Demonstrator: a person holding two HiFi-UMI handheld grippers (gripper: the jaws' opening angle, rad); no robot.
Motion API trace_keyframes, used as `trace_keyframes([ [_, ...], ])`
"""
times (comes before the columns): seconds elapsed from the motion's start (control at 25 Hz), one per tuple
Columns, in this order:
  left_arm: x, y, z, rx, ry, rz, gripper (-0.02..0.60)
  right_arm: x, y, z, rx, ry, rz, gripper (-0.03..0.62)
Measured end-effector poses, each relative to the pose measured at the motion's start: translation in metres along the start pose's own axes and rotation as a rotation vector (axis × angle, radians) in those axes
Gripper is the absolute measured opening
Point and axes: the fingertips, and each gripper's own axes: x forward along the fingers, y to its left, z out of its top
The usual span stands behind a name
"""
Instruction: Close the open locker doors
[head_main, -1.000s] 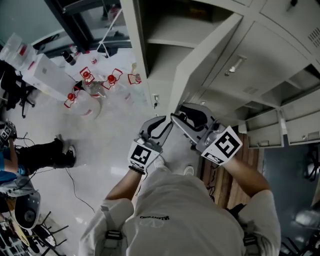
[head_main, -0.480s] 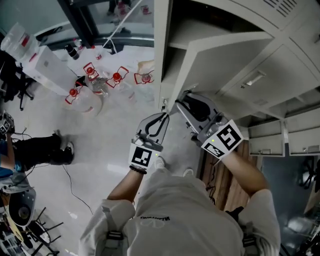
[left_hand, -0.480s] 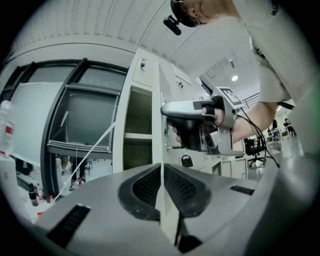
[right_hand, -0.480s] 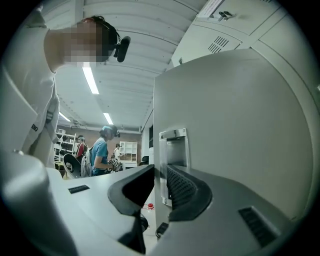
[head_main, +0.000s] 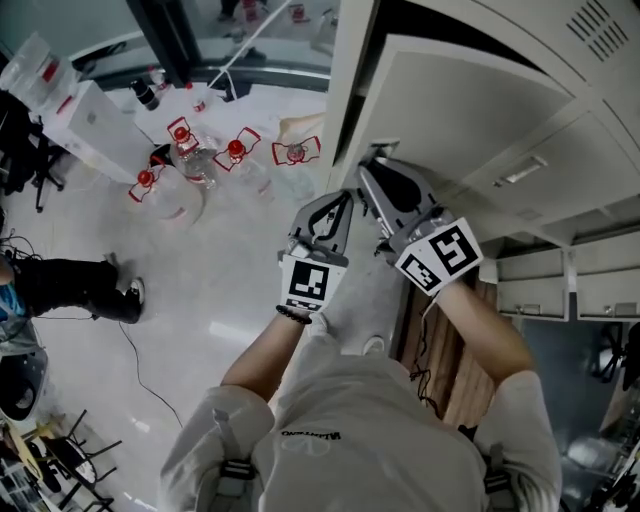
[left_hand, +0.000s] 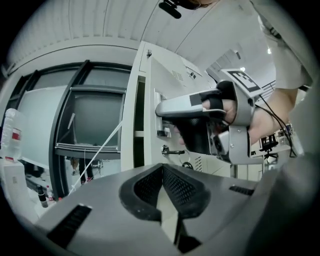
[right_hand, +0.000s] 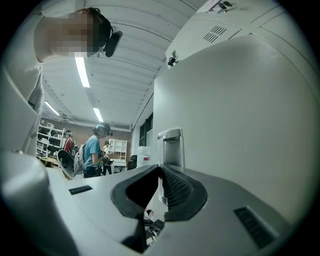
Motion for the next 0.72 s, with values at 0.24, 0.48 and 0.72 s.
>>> trace_keyframes([
  [0.24,0.030,0.019,-0.010,-0.014,0.010,0.019,0.005,0.020,-0.020,-0.002,-0.012,-0.007,-0.089,0.034],
  [0.48,0.054,0.033,-0.014,-0.003,0.005,0.012,0.005,0.037,-0.041,-0.002,-0.022,-0.013,-0.195,0.032],
  [0.72,0.074,0.044,-0.016,-0.004,0.000,0.018,0.005,0.050,-0.060,-0.003,-0.022,-0.017,-0.282,0.032],
])
